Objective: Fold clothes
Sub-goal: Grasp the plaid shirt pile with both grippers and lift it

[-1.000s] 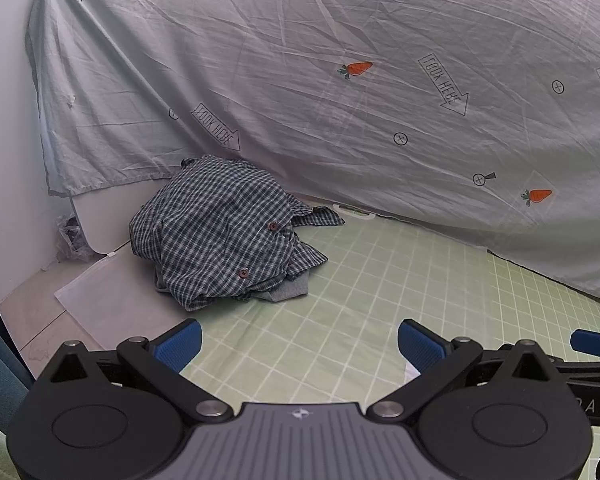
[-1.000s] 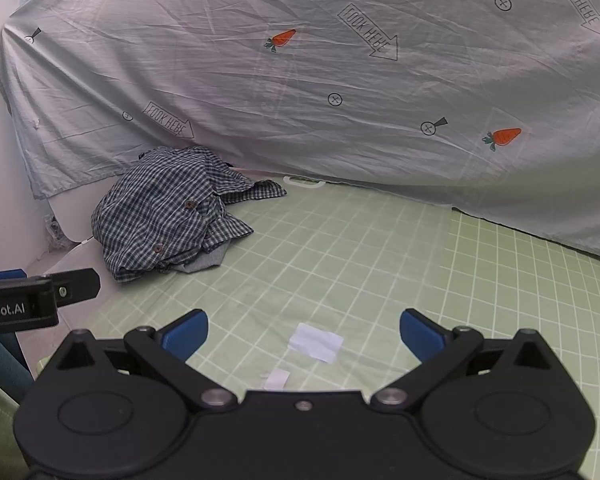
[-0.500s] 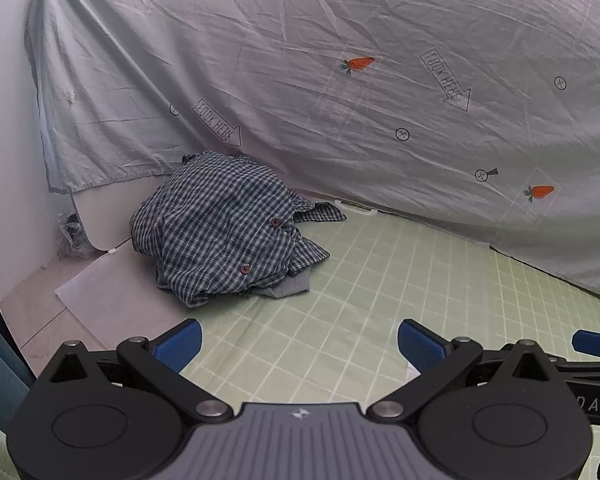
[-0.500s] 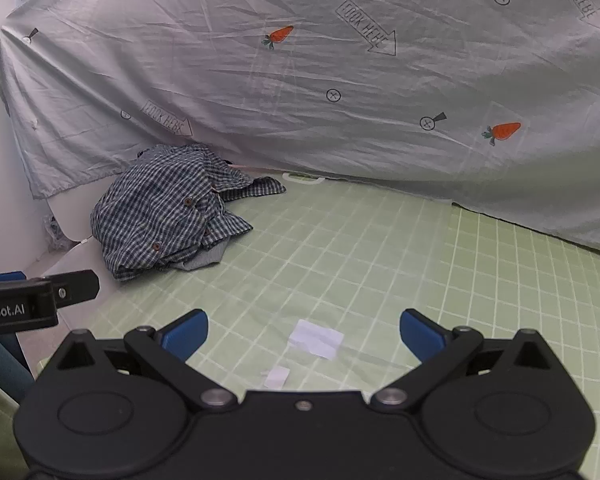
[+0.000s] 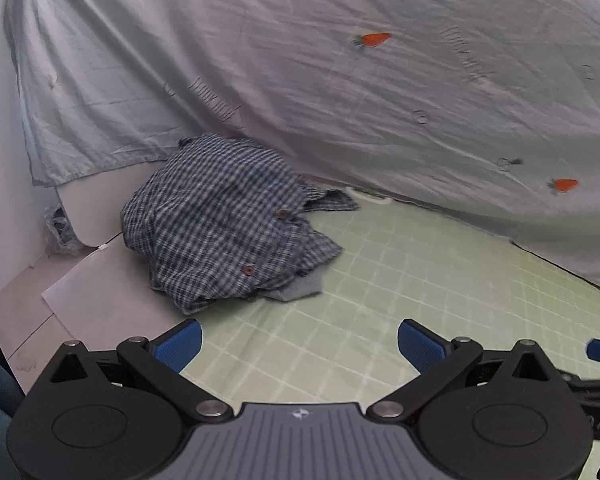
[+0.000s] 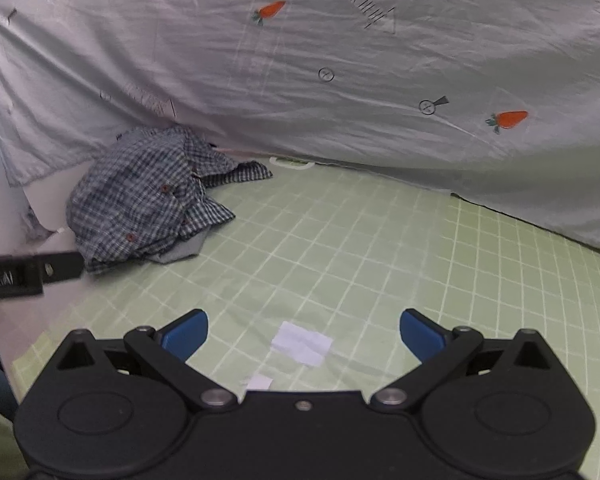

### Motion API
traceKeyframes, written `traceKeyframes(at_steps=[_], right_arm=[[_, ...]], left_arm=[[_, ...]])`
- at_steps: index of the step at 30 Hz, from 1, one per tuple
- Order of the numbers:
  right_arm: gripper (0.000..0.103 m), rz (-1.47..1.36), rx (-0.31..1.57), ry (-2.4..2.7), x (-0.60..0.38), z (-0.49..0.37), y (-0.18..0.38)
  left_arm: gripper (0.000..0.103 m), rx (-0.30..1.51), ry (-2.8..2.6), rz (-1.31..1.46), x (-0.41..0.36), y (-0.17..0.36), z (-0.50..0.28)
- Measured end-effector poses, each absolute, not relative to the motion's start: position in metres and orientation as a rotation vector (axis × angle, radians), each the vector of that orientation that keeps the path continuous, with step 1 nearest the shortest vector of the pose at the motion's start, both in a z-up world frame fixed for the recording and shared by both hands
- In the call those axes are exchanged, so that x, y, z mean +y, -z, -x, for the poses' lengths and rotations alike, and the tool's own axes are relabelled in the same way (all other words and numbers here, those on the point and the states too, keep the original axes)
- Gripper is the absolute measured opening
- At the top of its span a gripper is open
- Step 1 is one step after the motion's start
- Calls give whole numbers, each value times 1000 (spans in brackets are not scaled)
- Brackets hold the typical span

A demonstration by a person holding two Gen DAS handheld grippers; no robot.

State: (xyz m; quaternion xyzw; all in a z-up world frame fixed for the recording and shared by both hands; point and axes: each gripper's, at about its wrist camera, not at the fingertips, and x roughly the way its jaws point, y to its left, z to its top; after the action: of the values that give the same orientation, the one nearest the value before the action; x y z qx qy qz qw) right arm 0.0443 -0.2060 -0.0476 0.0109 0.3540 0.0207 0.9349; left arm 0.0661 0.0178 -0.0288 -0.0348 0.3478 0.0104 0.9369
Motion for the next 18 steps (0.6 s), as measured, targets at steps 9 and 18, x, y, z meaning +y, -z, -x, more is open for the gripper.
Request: traceKeyframes(at_steps=[9,18], right_arm=[[103,-24,792,-112,-185,-158,71],[101,-71,841,-243,-149,-298,87]], left_arm=[[103,792,-216,222,91,61,-155],[103,867,-394,337,155,96,-239]])
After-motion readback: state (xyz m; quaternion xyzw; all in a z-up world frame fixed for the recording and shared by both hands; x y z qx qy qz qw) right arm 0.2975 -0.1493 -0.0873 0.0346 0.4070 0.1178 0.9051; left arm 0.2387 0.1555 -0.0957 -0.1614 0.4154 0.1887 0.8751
